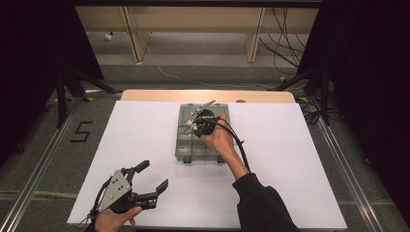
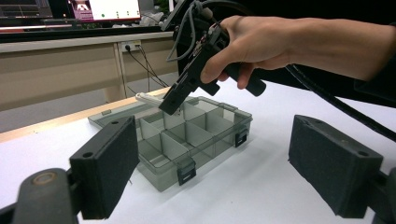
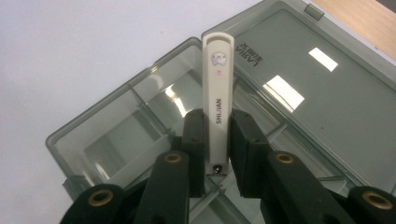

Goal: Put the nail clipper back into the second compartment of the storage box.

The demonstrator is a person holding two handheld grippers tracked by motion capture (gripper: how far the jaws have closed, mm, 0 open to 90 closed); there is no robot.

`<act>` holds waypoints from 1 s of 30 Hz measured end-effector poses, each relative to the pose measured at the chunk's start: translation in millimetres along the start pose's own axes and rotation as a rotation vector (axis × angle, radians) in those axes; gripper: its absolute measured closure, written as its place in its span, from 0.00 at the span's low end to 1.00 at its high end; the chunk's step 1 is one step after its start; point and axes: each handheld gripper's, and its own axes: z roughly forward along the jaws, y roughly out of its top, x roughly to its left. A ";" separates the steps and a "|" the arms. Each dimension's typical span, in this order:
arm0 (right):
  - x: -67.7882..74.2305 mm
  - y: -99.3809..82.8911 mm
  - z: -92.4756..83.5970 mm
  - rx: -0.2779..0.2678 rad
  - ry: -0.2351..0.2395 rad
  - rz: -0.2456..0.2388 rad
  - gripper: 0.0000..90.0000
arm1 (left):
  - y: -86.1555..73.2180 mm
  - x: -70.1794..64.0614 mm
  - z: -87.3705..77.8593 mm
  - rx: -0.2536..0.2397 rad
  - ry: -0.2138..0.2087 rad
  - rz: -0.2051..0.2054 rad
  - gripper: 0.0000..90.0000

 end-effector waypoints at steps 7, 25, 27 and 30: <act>-0.8 -1.0 8.4 0.015 -0.003 0.019 0.86 | 0.2 -0.1 -0.2 -0.001 0.000 -0.001 0.17; -4.0 -2.0 14.2 0.004 -0.013 0.033 0.81 | 0.4 0.3 -0.5 -0.002 0.001 0.001 0.17; -5.9 -1.0 9.6 -0.017 -0.017 0.040 0.77 | 0.0 0.2 -0.1 -0.003 0.000 -0.002 0.17; -6.9 -0.9 6.7 -0.019 -0.022 0.033 0.74 | 0.2 -0.1 -0.1 -0.001 -0.001 -0.001 0.17</act>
